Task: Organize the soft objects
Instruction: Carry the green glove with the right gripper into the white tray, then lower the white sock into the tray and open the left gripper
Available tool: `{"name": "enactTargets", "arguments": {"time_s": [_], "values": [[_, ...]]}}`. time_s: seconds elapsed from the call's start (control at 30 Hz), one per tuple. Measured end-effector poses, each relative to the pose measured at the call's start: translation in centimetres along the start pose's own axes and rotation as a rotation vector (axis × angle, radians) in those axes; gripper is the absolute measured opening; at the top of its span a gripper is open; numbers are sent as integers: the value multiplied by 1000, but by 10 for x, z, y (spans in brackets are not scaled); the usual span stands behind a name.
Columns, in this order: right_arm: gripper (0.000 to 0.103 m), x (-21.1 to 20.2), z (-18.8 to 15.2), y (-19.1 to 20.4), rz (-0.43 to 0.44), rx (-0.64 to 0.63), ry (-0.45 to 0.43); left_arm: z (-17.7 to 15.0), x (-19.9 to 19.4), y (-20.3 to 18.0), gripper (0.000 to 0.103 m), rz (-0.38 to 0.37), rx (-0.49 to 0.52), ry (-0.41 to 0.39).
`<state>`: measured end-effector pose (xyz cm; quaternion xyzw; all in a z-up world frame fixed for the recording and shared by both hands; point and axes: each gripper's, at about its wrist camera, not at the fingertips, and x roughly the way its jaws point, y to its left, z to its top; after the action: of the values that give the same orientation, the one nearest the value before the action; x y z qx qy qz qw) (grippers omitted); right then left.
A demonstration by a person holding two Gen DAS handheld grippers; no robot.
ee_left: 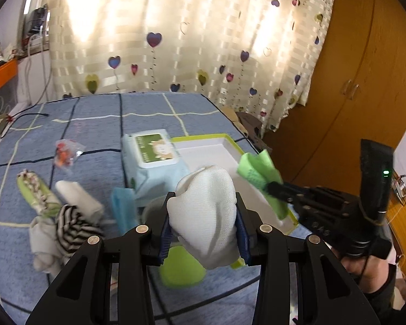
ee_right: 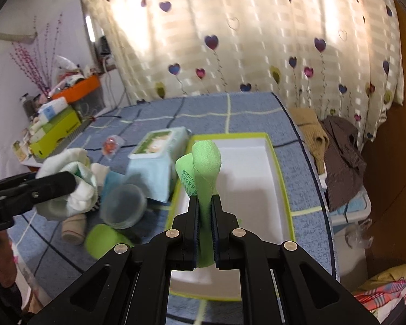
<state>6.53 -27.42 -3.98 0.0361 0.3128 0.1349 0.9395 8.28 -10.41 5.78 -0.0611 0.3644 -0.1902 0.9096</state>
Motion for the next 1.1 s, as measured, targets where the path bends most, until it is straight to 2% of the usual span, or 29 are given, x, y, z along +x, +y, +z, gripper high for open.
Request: {"name": "enactTargets", "arguments": {"time_s": [0.47, 0.5, 0.57, 0.6, 0.63, 0.87, 1.1], "values": [[9, 72, 7, -48, -64, 69, 120, 18, 45, -17, 41, 8, -12, 66], [11, 74, 6, -52, -68, 76, 125, 19, 50, -18, 41, 10, -11, 74], [25, 73, 6, -57, -77, 87, 118, 20, 55, -21, 41, 11, -8, 82], [37, 71, 6, -59, -81, 91, 113, 21, 58, -23, 41, 11, -6, 86], [41, 69, 6, -61, -81, 93, 106, 22, 61, -26, 41, 11, -4, 91], [43, 39, 3, -71, -76, 120, 45, 22, 85, -43, 41, 10, 20, 138], [44, 21, -4, -82, -67, 141, 29, 20, 119, -55, 42, 22, 28, 199]]}}
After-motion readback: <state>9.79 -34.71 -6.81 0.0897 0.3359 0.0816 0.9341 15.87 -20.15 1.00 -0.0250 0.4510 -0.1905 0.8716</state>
